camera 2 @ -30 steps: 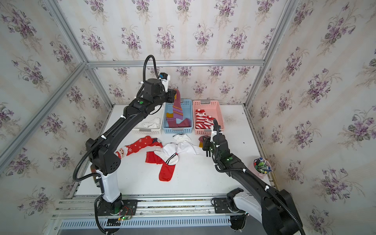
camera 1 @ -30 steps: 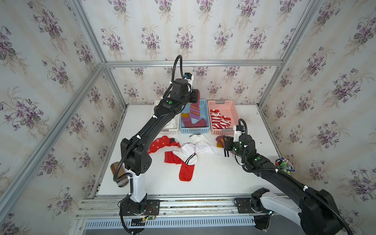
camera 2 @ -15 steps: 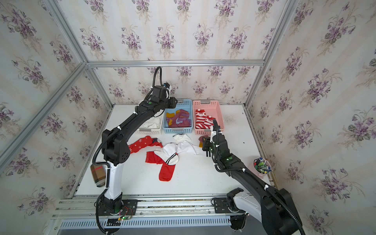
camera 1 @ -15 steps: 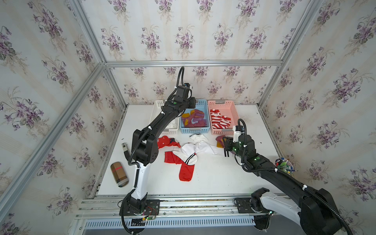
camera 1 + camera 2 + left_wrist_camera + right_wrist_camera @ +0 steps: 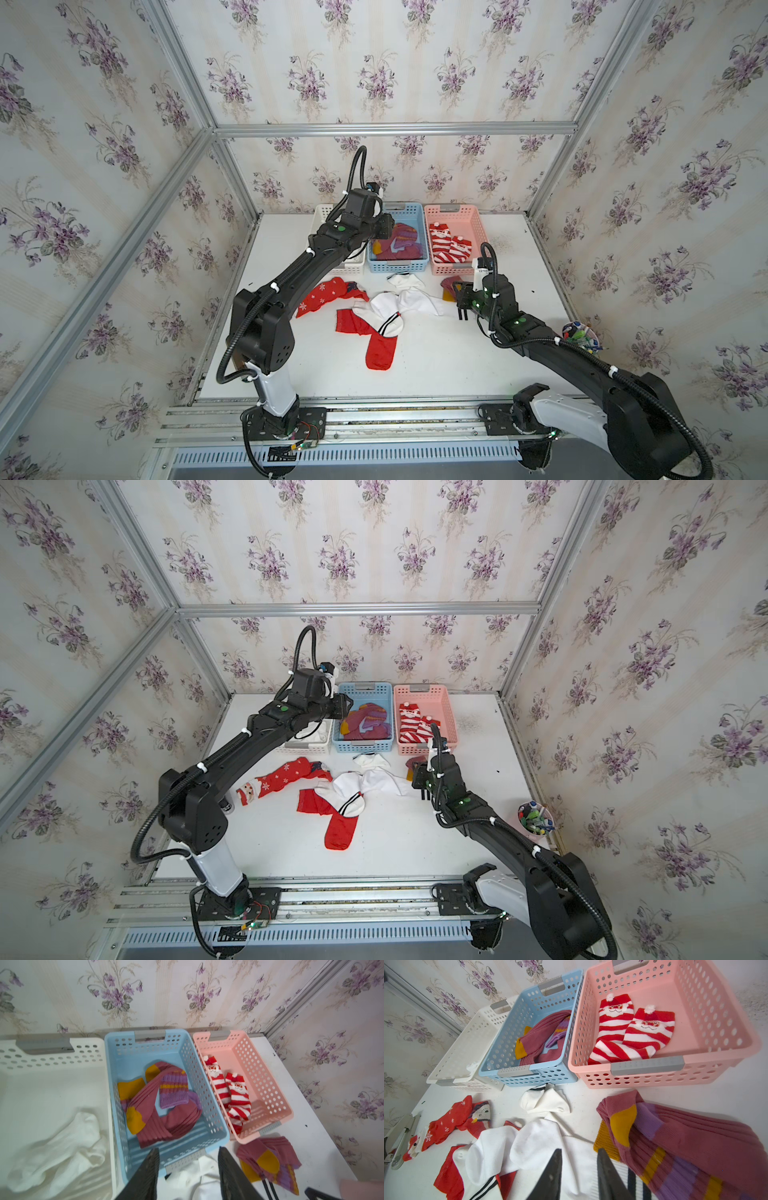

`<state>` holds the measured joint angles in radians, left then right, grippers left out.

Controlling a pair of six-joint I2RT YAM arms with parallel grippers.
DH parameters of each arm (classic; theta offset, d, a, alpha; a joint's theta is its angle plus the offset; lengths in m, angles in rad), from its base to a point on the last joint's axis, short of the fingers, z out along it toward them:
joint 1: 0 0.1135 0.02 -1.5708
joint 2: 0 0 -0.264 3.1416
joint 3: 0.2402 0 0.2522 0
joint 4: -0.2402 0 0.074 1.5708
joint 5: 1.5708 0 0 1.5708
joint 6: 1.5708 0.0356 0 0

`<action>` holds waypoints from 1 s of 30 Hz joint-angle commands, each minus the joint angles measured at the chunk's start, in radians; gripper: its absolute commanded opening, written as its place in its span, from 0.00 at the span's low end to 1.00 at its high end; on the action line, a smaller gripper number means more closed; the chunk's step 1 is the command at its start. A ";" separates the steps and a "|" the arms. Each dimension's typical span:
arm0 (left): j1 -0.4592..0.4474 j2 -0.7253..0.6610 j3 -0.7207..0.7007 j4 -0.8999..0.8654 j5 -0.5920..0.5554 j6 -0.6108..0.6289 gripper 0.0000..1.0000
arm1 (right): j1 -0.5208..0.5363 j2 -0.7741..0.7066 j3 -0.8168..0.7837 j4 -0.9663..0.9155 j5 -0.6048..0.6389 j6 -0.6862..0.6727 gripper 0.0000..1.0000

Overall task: Sort the socks into the basket by color
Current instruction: Pick up the sock at the center of the board.

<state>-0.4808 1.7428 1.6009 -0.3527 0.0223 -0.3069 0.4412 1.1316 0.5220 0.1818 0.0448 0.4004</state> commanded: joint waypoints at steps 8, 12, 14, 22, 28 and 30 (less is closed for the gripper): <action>-0.076 -0.311 -0.458 0.148 -0.095 -0.080 0.52 | -0.001 0.049 0.022 0.012 0.049 -0.008 0.30; -0.116 -0.396 -0.567 0.179 -0.119 -0.101 0.52 | -0.004 0.088 0.030 0.015 0.052 -0.009 0.29; -0.139 -0.418 -0.606 0.184 -0.131 -0.108 0.52 | -0.007 0.106 0.033 0.018 0.054 -0.010 0.28; -0.200 -0.490 -0.747 0.227 -0.132 -0.178 0.54 | -0.018 0.171 0.064 0.019 0.058 -0.012 0.26; -0.222 -0.513 -0.765 0.206 -0.142 -0.179 0.54 | -0.032 0.204 0.078 0.013 0.072 -0.006 0.26; -0.225 -0.516 -0.767 0.203 -0.143 -0.176 0.58 | -0.032 0.206 0.076 0.013 0.082 -0.005 0.27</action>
<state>-0.7029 1.2331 0.8345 -0.1722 -0.1036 -0.4728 0.4110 1.3338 0.5953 0.1822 0.1032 0.3889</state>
